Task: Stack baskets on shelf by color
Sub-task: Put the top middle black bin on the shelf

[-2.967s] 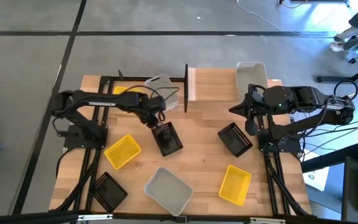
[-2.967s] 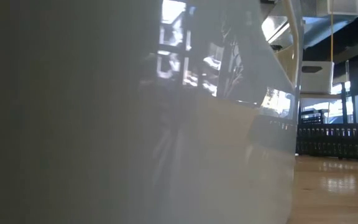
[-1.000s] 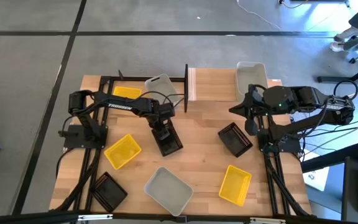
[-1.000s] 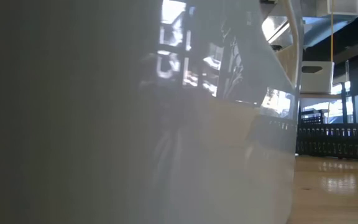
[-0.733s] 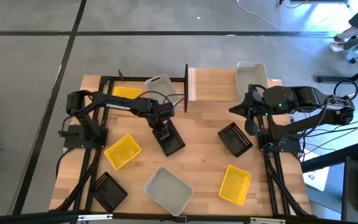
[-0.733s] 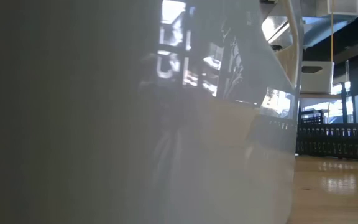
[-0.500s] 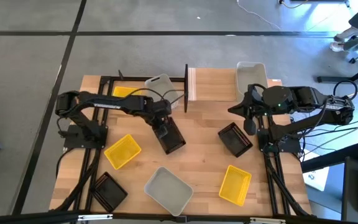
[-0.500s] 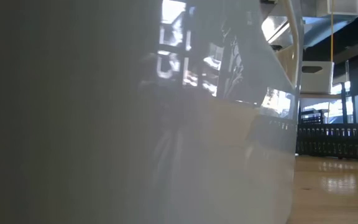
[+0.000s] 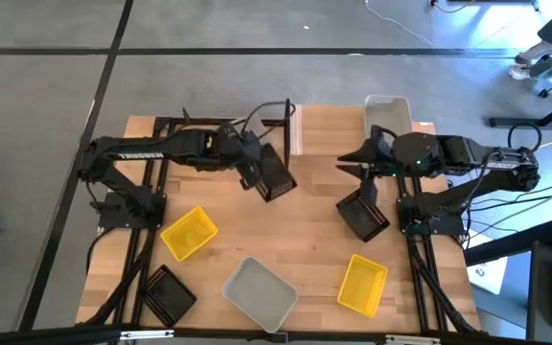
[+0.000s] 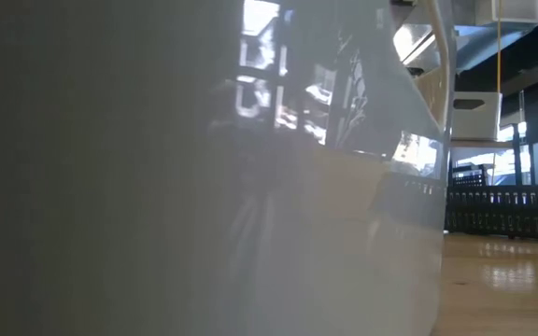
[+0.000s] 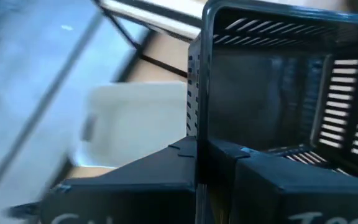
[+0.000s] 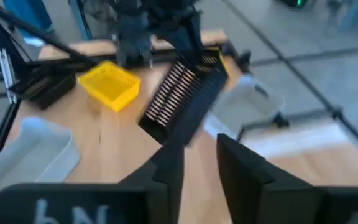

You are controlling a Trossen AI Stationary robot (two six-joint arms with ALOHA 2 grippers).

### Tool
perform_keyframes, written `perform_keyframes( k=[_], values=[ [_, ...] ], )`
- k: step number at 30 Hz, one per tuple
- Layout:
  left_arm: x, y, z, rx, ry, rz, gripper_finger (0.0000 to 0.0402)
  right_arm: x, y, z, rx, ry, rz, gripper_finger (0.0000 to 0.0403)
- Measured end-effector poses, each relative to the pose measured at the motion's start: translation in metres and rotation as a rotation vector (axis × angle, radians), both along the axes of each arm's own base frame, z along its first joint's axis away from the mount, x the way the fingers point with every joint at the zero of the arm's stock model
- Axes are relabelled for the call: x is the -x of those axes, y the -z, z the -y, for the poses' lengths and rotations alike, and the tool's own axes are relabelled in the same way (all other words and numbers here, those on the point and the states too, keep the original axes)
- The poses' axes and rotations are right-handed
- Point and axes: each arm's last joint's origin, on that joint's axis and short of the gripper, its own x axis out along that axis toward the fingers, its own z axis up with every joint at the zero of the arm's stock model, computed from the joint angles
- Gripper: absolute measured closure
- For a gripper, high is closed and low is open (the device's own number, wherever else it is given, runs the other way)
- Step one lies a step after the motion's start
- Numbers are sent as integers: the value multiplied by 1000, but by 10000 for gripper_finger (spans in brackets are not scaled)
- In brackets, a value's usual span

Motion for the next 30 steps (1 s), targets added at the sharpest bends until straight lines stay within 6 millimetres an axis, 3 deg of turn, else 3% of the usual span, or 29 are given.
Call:
perform_keyframes(
  k=[10,17,23,30],
  values=[
    [-3,-22,-9,-305,-113,20,401,-56,13,0,249,84,8,286],
    [-8,-30,-9,-361,-105,70,401,-92,27,0,328,220,33,286],
    [-11,-33,-9,-375,-98,96,401,-107,30,3,343,316,83,286],
    [-11,-34,-10,-377,-100,110,401,-109,31,5,320,340,91,286]
  ],
)
